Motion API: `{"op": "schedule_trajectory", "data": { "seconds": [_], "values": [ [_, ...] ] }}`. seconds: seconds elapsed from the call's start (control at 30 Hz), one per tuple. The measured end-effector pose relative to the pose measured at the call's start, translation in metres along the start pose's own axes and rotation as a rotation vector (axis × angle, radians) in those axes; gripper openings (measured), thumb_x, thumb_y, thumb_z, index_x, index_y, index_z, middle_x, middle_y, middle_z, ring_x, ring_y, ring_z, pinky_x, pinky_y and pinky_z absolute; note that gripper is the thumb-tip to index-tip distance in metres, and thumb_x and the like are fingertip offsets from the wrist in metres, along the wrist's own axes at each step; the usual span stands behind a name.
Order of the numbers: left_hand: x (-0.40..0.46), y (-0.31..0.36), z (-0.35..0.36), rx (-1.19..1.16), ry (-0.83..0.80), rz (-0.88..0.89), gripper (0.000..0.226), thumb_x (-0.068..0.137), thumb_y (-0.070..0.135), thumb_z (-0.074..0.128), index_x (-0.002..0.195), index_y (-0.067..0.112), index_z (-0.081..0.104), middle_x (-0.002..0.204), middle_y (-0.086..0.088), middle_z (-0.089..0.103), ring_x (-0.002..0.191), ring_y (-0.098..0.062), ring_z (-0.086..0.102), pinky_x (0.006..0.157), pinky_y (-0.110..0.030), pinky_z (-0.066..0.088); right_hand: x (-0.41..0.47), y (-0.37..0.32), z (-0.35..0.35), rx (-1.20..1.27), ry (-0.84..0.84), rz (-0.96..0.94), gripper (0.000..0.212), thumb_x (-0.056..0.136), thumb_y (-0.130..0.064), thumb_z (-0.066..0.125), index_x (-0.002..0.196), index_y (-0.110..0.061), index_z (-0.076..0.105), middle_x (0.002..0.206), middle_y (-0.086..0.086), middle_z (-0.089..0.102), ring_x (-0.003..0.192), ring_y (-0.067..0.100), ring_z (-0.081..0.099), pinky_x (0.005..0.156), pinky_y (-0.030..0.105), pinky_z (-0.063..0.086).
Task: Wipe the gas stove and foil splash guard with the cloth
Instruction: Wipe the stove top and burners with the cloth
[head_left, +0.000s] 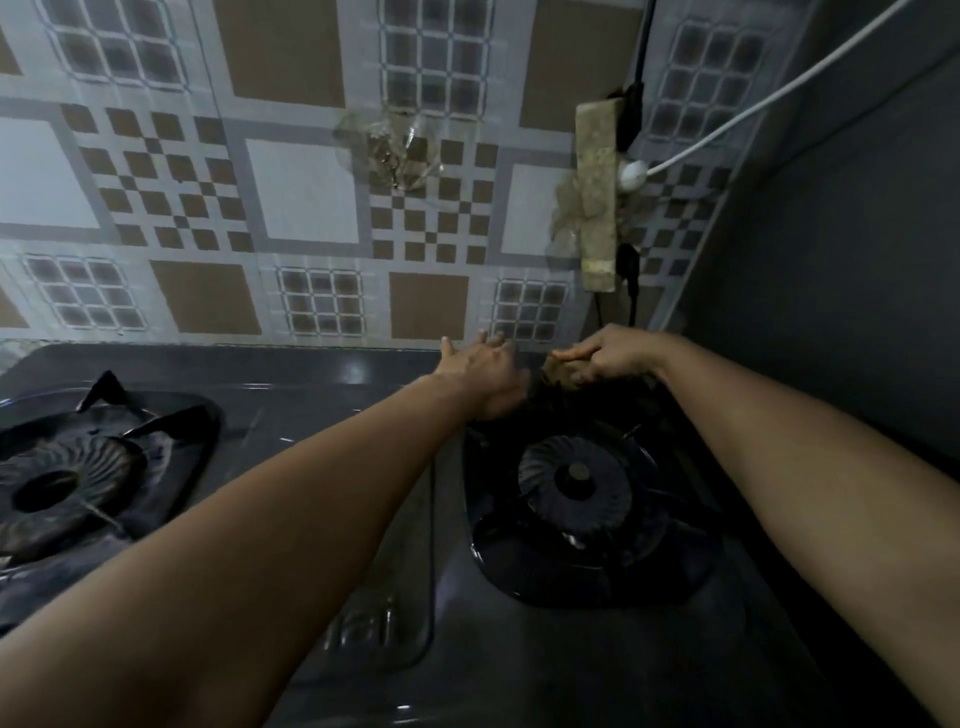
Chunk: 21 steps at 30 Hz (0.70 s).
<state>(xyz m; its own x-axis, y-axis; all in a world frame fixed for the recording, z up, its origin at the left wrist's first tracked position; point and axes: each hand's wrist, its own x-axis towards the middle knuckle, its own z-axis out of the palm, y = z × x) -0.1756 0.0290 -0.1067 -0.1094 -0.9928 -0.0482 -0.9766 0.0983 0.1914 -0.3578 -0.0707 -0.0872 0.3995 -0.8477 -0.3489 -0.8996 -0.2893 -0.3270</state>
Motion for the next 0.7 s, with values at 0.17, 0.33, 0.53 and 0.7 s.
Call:
{"op": "schedule_trajectory", "data": {
  "seconds": [0.17, 0.33, 0.53, 0.7],
  "values": [
    [0.0, 0.019, 0.015, -0.013, -0.065, 0.122, 0.053, 0.103, 0.044, 0.022, 0.154, 0.033, 0.013, 0.163, -0.006, 0.009, 0.149, -0.027, 0.005, 0.115, -0.063, 0.003, -0.012, 0.019, 0.003, 0.086, 0.077, 0.075, 0.05, 0.089, -0.011, 0.063, 0.136, -0.023, 0.055, 0.147, 0.002, 0.045, 0.13, 0.02, 0.046, 0.091, 0.019, 0.035],
    [0.002, 0.019, 0.023, -0.053, -0.053, 0.103, 0.053, 0.101, 0.051, 0.02, 0.153, 0.04, 0.009, 0.163, -0.004, 0.004, 0.15, -0.025, 0.003, 0.114, -0.065, 0.001, -0.031, 0.045, 0.016, 0.316, 0.238, 0.201, 0.037, 0.085, -0.014, 0.067, 0.122, -0.017, 0.068, 0.124, 0.002, 0.063, 0.103, 0.018, 0.058, 0.077, 0.024, 0.047],
    [0.004, 0.018, 0.027, -0.047, -0.038, 0.126, 0.051, 0.101, 0.052, 0.018, 0.151, 0.045, 0.011, 0.163, -0.001, 0.005, 0.15, -0.024, 0.007, 0.116, -0.062, 0.003, -0.052, 0.072, 0.039, 0.737, 0.33, 0.342, 0.042, 0.081, -0.044, 0.07, 0.112, -0.015, 0.071, 0.1, 0.007, 0.072, 0.091, 0.024, 0.069, 0.081, 0.039, 0.057],
    [0.001, 0.02, 0.028, -0.066, -0.018, 0.101, 0.056, 0.097, 0.062, 0.021, 0.147, 0.041, 0.029, 0.162, -0.001, 0.015, 0.149, -0.023, 0.014, 0.116, -0.06, 0.006, -0.066, 0.07, 0.057, 0.839, 0.511, 0.328, 0.036, 0.078, -0.03, 0.079, 0.105, -0.008, 0.073, 0.094, 0.006, 0.073, 0.088, 0.021, 0.07, 0.087, 0.037, 0.057]
  ]
}}
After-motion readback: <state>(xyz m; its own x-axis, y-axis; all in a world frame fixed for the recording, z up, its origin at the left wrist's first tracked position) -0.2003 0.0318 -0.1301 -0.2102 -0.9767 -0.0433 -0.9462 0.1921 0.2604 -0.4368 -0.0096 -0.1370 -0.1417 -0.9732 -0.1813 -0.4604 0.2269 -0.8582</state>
